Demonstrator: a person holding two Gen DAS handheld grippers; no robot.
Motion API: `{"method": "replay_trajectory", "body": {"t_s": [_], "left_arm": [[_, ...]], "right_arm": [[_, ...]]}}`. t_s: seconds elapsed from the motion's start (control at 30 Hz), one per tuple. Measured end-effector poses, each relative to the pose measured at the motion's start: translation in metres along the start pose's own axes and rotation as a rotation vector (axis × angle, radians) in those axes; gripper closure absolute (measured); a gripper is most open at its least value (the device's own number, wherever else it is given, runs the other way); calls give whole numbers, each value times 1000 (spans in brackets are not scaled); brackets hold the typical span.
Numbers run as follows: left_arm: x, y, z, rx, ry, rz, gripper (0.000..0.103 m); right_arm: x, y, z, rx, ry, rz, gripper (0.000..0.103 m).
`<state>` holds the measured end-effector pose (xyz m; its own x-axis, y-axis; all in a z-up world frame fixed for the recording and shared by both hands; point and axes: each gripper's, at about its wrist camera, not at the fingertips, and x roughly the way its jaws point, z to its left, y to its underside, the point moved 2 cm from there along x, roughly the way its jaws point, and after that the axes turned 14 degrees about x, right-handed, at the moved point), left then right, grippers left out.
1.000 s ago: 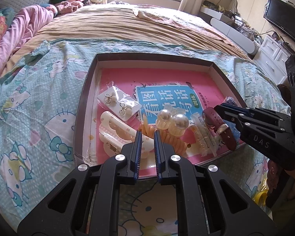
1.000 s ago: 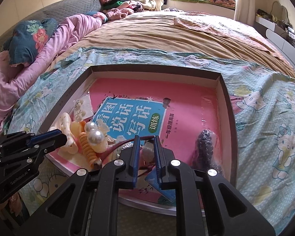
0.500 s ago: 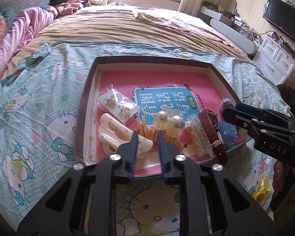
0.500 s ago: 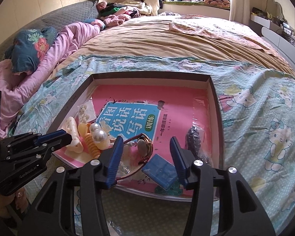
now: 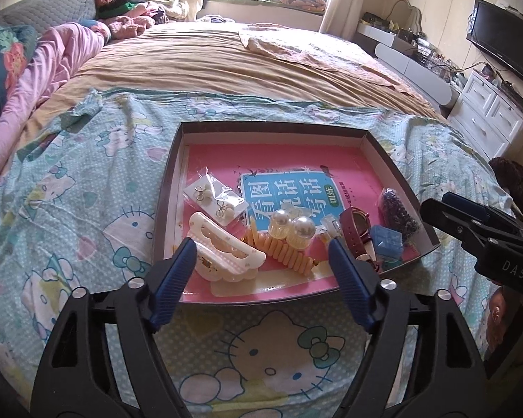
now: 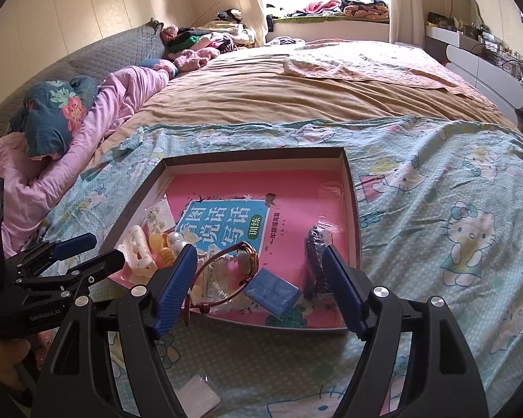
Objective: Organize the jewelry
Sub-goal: 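Withdraw both grippers from the tray toward the last bags on the bed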
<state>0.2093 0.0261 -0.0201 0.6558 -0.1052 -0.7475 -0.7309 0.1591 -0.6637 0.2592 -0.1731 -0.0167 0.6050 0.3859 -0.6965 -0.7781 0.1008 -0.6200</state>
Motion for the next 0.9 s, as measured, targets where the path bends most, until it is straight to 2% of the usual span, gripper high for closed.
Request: {"method": "replay_trajectory", "body": {"t_s": [0.03,0.07,0.17,0.57,0.9], "left_arm": [[-2,0,0,-2,-7,-3,21],[-6,0,0,-3,-16,-6,17],[-13,0,1,-5,-23,-13,10],[-42,7,-2,-7,-45,-47,10],[-56,22,-9,-3,-40,-67,10]], "right_arm": [[-3,1,0,2,1,-7,17],[-8,1,-1,10,-4,-24,13],[-17,2,-2,21,-16,-31,12],[-54,9,3,-1,-26,-87,12],[-72,29,-7,-12,-6,-89,12]]}}
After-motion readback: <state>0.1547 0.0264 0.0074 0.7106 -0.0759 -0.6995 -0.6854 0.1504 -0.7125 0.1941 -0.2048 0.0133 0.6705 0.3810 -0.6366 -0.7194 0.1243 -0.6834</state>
